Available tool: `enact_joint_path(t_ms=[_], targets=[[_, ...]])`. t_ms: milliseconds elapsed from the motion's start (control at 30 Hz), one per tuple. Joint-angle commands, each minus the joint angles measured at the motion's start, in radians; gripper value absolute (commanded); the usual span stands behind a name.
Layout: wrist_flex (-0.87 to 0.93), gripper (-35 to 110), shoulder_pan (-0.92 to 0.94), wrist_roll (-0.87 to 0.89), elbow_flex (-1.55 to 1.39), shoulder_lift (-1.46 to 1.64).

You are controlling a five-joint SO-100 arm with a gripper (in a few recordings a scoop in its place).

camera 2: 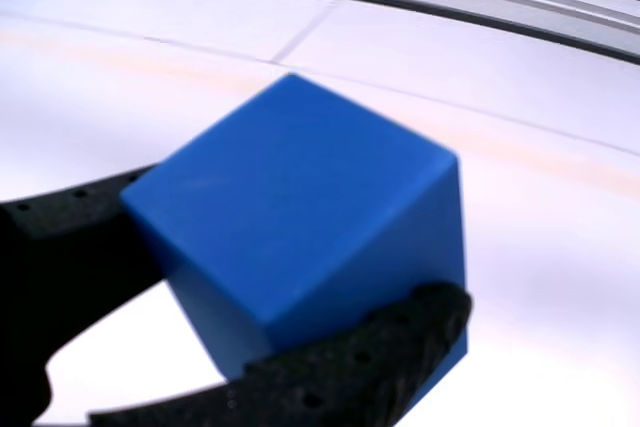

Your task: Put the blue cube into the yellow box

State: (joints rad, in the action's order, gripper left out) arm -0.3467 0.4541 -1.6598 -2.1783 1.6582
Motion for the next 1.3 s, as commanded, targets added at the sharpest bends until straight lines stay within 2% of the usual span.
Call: enact_joint_path(t_ms=[0,300,633,1267], targets=[[-0.011,17,0.075,-0.008,-0.003,0.19],[0.014,17,0.229,-0.012,-0.043,0.21],[-0.005,17,0.299,0.008,-0.044,0.072],[-0.247,17,0.295,0.009,-0.091,-0.215]])
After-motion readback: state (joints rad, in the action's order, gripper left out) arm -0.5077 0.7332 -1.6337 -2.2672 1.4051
